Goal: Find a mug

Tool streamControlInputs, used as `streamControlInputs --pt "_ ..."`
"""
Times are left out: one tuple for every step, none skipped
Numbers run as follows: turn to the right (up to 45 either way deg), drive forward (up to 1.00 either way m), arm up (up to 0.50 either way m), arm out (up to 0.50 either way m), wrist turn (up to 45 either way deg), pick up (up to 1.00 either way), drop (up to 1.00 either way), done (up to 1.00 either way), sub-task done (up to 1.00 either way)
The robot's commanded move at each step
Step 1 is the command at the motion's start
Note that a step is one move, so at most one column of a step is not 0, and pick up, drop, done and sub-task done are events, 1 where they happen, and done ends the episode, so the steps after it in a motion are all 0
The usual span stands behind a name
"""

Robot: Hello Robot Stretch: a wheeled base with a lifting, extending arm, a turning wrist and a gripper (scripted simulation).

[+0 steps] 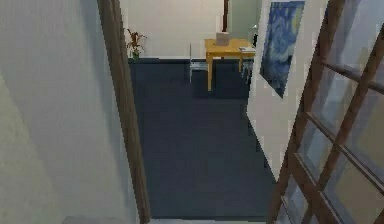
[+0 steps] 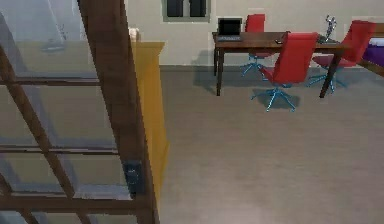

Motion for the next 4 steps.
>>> streamControlInputs --pt "0.0 1.0 0.0 0.0 0.0 0.0 0.0 0.0 0.0" --pt "6.0 0.0 0.0 0.0 0.0 0.0 0.0 0.0 0.0" --pt "0.0 0.35 0.0 0.0 0.0 0.0 0.0 0.0 0.0" --pt "-45.0 0.0 0.0 0.0 0.0 0.0 0.0 0.0 0.0"
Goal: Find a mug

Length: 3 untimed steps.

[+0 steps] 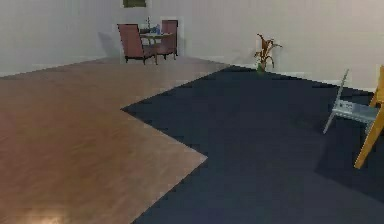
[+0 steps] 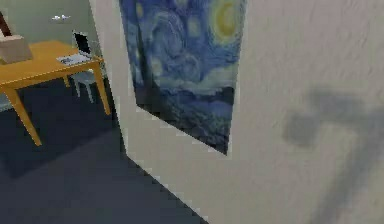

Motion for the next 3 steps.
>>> streamControlInputs --pt "-30.0 0.0 0.0 0.0 0.0 0.0 0.0 0.0 0.0" --pt "0.0 0.75 0.0 0.0 0.0 0.0 0.0 0.0 0.0" --pt "-36.0 0.0 0.0 0.0 0.0 0.0 0.0 0.0 0.0"
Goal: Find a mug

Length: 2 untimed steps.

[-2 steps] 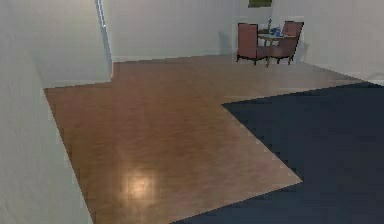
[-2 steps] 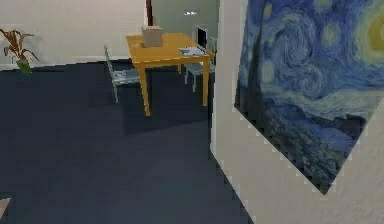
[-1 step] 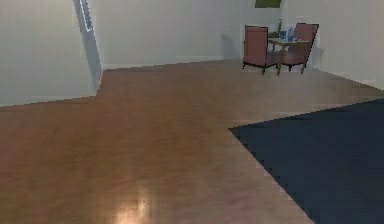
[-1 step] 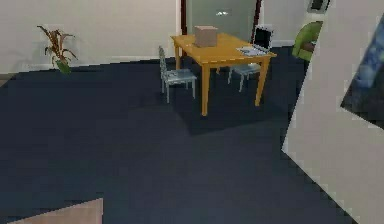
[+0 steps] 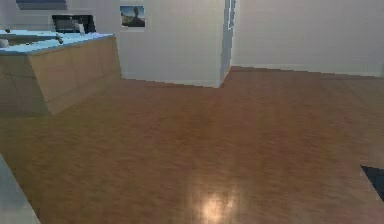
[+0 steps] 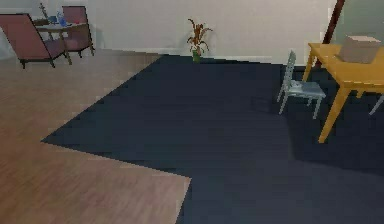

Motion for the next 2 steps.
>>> streamControlInputs --pt "-3.0 0.0 0.0 0.0 0.0 0.0 0.0 0.0 0.0" --pt "0.0 0.9 0.0 0.0 0.0 0.0 0.0 0.0 0.0"
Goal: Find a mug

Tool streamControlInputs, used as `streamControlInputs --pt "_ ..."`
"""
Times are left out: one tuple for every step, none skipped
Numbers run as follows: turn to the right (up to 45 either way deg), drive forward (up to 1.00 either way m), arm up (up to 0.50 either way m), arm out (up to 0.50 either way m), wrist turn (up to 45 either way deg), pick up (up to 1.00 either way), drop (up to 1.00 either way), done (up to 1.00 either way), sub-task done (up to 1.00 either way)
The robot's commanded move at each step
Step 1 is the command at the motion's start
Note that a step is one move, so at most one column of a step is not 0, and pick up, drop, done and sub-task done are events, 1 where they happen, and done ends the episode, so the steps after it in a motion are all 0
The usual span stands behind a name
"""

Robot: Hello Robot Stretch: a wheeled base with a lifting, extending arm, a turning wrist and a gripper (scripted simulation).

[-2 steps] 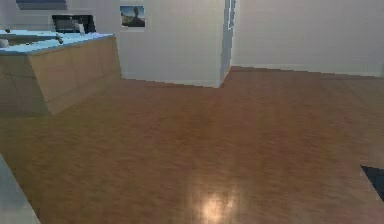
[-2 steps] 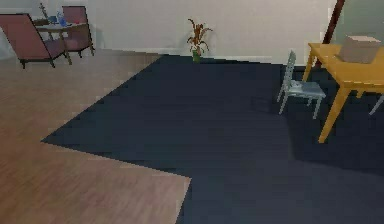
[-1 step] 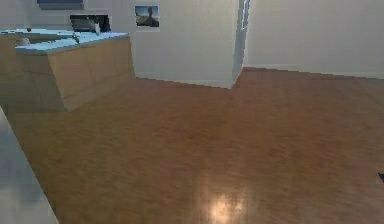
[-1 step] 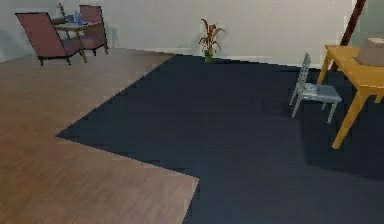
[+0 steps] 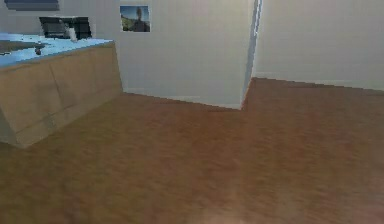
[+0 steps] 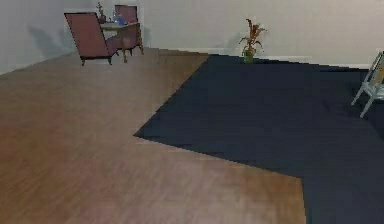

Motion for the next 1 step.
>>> streamControlInputs --pt "-45.0 0.0 0.0 0.0 0.0 0.0 0.0 0.0 0.0"
